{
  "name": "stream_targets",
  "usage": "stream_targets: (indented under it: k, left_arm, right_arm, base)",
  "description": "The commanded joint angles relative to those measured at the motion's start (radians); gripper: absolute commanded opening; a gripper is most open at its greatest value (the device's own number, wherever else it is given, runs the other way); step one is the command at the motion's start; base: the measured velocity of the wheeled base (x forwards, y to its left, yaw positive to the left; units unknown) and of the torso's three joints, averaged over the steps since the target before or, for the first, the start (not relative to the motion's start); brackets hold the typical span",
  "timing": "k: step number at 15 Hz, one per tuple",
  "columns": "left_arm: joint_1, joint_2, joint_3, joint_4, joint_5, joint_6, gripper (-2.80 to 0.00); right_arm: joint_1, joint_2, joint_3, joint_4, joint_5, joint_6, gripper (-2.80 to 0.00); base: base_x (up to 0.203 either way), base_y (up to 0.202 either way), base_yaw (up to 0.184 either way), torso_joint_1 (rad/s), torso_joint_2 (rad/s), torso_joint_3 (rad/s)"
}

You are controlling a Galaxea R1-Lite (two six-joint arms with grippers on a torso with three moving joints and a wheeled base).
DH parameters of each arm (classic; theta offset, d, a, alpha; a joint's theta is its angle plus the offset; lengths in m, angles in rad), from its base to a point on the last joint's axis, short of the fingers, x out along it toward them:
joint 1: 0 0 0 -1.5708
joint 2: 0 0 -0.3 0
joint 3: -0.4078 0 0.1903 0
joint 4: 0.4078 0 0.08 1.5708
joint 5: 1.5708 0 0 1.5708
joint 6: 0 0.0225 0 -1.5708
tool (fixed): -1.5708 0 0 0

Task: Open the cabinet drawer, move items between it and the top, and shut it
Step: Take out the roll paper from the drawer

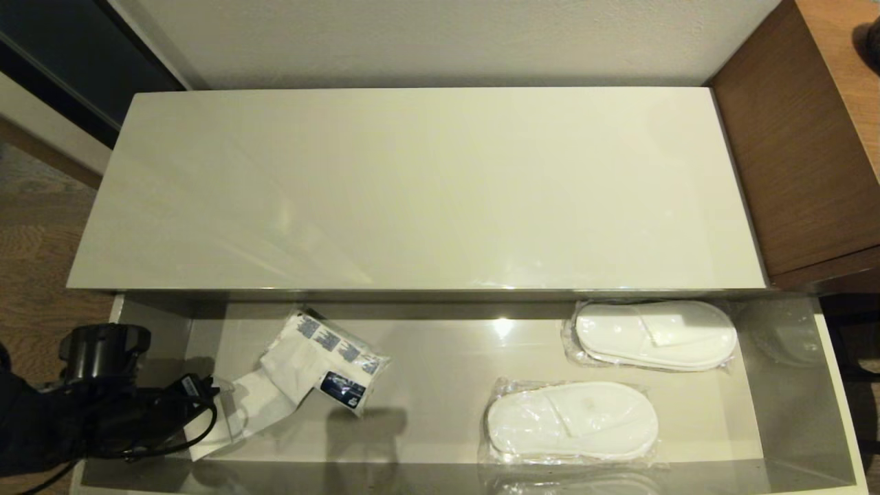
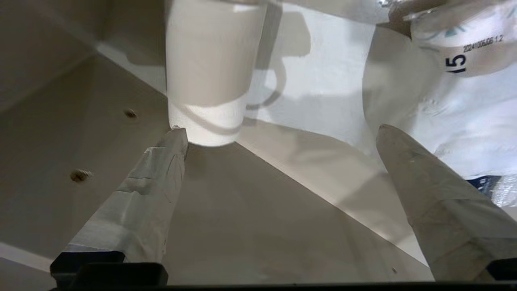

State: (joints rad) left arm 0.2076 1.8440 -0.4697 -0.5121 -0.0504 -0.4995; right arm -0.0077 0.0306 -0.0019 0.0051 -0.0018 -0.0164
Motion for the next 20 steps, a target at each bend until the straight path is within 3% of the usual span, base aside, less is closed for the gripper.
stream_targets:
  k: [1, 9, 11, 20]
  left_arm:
    - [0.027, 0.009, -0.024, -0.005, -0.002, 0.042, 0.00]
    - [0.099, 0.113, -0.141, -0.012, 0.001, 0.079, 0.00]
    - [0.104, 0.122, -0.158, -0.015, -0.002, 0.110, 0.00]
    - [0.115, 0.215, -0.198, -0.060, -0.002, 0.116, 0.00]
  right_arm:
    - [0.000, 0.000, 0.000, -0.001, 0.000, 0.000, -2.80]
    - [0.000, 0.002, 0.000, -0.001, 0.000, 0.000, -2.80]
    - [0.000, 0.000, 0.000, 0.000, 0.000, 0.000, -2.80]
    - [0.000, 0.000, 0.000, -0.001, 0.000, 0.000, -2.80]
  base:
    - [0.000, 0.000, 0.000, 0.000, 0.00, 0.000]
    - [0.000, 0.000, 0.000, 0.000, 0.00, 0.000]
    - [0.000, 0.000, 0.000, 0.000, 0.00, 0.000]
    - [0.000, 0.000, 0.000, 0.000, 0.00, 0.000]
